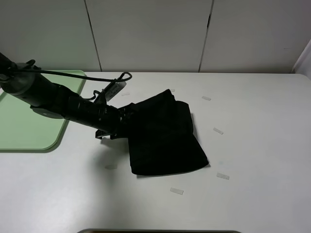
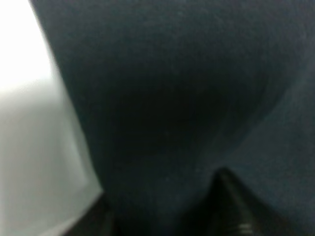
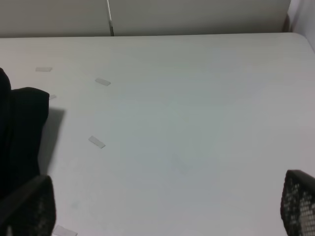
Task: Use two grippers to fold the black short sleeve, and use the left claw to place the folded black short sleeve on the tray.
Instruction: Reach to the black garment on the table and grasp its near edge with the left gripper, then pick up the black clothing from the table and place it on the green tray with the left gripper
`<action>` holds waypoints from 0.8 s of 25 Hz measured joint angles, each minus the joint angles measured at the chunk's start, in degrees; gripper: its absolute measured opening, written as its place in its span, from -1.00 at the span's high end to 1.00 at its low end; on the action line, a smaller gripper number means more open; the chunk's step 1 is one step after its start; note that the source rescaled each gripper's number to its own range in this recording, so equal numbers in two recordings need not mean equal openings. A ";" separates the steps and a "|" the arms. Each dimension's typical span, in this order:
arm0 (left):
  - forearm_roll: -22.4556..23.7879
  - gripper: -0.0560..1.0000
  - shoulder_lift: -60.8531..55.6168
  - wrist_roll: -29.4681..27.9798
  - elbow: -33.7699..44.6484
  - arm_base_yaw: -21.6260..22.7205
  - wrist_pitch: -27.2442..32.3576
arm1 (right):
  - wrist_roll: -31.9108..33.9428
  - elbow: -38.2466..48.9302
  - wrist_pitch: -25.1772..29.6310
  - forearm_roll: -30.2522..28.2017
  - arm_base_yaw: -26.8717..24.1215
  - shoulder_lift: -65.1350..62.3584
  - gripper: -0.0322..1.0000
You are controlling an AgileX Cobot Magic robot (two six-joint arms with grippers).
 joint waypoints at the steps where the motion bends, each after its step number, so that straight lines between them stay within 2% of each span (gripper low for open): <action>1: 0.11 0.41 0.00 0.35 -0.41 0.00 -0.06 | 0.00 0.00 0.00 0.00 0.00 0.00 -1.00; 4: 0.17 0.67 0.00 1.80 -2.02 -0.11 -0.15 | 0.00 0.00 0.00 0.00 0.00 0.00 -1.00; 7: 0.85 0.72 0.00 2.15 -3.87 -0.11 -0.40 | 0.00 0.00 0.00 0.00 0.00 0.00 -1.00; 9: 4.04 0.72 0.00 2.15 -5.59 0.07 -0.67 | 0.00 0.00 0.00 0.00 0.00 0.00 -1.00; 14: 17.78 0.73 0.00 -2.74 -9.53 2.43 -0.72 | 0.00 0.00 0.00 0.00 0.00 0.00 -1.00; 18: 32.83 0.73 0.00 -5.20 -12.59 5.95 -0.81 | 0.00 0.00 0.00 0.00 0.00 0.00 -1.00; 20: 42.72 0.73 0.00 -5.52 -14.07 6.87 -0.68 | 0.00 0.00 0.00 0.00 0.00 0.00 -1.00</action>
